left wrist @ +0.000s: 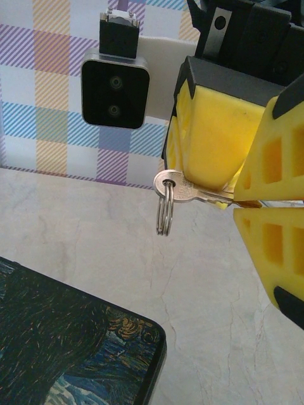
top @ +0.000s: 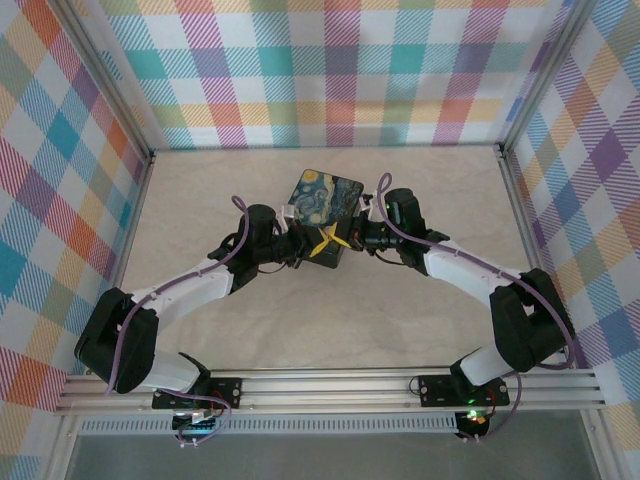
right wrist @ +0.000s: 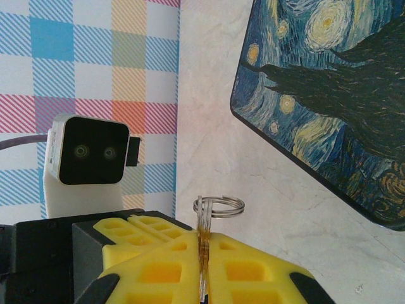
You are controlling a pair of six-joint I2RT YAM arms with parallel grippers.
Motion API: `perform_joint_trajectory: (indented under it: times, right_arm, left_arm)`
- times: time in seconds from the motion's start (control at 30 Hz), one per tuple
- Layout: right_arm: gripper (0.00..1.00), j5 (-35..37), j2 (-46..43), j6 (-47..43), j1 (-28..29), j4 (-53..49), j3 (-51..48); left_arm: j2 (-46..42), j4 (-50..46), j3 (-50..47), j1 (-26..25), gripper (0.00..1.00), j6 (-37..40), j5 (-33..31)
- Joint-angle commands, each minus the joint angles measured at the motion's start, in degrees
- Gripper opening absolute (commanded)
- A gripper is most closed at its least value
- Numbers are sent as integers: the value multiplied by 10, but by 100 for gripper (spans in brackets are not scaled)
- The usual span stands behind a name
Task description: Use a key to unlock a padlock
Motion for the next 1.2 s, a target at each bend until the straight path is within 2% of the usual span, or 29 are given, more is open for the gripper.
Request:
perform_joint_trajectory:
  times: [0.0,0.1,0.37,0.5,0.67,0.83,1.0,1.17]
  right_arm:
    - [9,-17,-1,0,0,4,-2]
    - [10,-13,-3,-8,-1,-6,-3]
    - [18,-22,-11,-49,-25,-52,-14]
    - [32,-10,-23,-98,-40,-100,-11]
    - [39,-8,-51,-154,-62,-129,-15]
    - [43,-69,-72,-246,-71,-127,-13]
    - [47,-162,-85,-327,-91,-122,-10]
    - [48,-213,-77,-392,-107,-147,9]
  left_arm:
    - [-6,-4,16,2,6,11,-5]
    - [-8,-17,16,7,0,19,-7]
    - [-23,-112,62,11,0,114,18]
    - [-19,-156,87,11,0,153,40]
    - [-1,-212,121,11,0,194,69]
    - [34,-269,170,10,0,246,138]
    - [50,-362,216,10,0,324,172]
    - [70,-416,256,9,0,374,199]
